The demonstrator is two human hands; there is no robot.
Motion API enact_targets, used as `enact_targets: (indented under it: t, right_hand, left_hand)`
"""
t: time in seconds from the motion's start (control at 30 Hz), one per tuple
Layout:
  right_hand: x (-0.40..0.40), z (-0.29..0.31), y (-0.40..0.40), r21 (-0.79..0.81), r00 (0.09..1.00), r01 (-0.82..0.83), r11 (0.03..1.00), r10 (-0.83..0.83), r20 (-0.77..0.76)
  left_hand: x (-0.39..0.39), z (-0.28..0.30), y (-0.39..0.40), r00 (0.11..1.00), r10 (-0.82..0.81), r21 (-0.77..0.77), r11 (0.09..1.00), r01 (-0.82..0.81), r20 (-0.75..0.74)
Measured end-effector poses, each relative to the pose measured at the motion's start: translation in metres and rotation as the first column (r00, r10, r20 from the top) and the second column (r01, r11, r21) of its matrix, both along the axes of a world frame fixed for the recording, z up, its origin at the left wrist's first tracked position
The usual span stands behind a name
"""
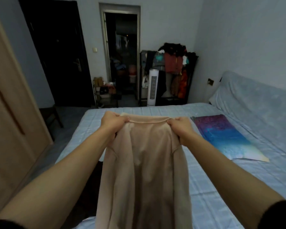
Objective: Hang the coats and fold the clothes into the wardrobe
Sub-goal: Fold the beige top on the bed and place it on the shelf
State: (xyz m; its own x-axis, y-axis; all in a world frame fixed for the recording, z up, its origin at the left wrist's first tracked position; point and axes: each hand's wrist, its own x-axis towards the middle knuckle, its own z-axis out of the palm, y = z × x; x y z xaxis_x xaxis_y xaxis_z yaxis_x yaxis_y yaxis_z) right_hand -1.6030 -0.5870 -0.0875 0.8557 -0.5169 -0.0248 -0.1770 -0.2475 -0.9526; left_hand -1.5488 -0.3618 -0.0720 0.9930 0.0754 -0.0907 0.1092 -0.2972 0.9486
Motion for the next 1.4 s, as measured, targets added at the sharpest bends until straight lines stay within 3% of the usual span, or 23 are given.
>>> enact_targets:
  t: [0.1, 0.2, 0.37, 0.5, 0.83, 0.97, 1.07, 1.13, 1.2, 1.3, 1.4]
  right_hand:
    - [0.006, -0.003, 0.023, -0.052, 0.996, 0.072, 0.996, -0.069, 0.063]
    - [0.000, -0.002, 0.047, -0.081, 0.988, 0.035, 0.996, -0.023, 0.150]
    - [-0.015, -0.004, 0.081, -0.106, 0.934, -0.162, 0.981, 0.188, 0.304]
    - [-0.021, -0.001, 0.084, -0.092, 0.880, -0.248, 0.964, 0.264, 0.394]
    - [-0.026, 0.012, 0.070, -0.084, 0.793, -0.466, 0.881, 0.457, 0.403]
    - [-0.025, 0.002, 0.062, -0.148, 0.817, -0.416, 0.897, 0.440, 0.372]
    - [-0.029, -0.002, 0.053, -0.171, 0.819, -0.449, 0.877, 0.481, 0.313]
    - [-0.034, -0.001, 0.046, -0.182, 0.791, -0.509, 0.841, 0.541, 0.287]
    - [-0.037, 0.000, 0.042, -0.188, 0.752, -0.569, 0.801, 0.599, 0.277]
    - [-0.043, 0.003, 0.039, -0.204, 0.689, -0.639, 0.742, 0.670, 0.277]
    - [-0.046, 0.005, 0.036, -0.229, 0.650, -0.662, 0.713, 0.699, 0.298]
  left_hand:
    - [-0.006, 0.001, -0.010, 0.984, 0.124, 0.005, 0.992, -0.125, 0.130]
    - [-0.020, 0.003, -0.020, 0.969, 0.145, -0.032, 0.989, -0.142, 0.198]
    - [-0.048, 0.001, -0.029, 0.954, 0.040, -0.023, 0.999, -0.035, 0.298]
    - [-0.065, 0.003, -0.023, 0.930, -0.033, -0.074, 0.995, 0.064, 0.365]
    - [-0.088, 0.017, -0.016, 0.925, -0.186, -0.296, 0.911, 0.289, 0.331]
    - [-0.084, 0.016, -0.003, 0.901, -0.330, -0.115, 0.921, 0.373, 0.284]
    - [-0.072, 0.009, 0.016, 0.857, -0.246, 0.194, 0.965, 0.174, 0.452]
    - [-0.065, 0.005, 0.028, 0.799, -0.265, 0.356, 0.932, 0.068, 0.540]
    - [-0.058, 0.003, 0.034, 0.768, -0.372, 0.477, 0.873, 0.099, 0.521]
    - [-0.055, 0.006, 0.032, 0.756, -0.508, 0.487, 0.824, 0.289, 0.412]
    - [-0.055, 0.012, 0.027, 0.741, -0.592, 0.344, 0.800, 0.492, 0.318]
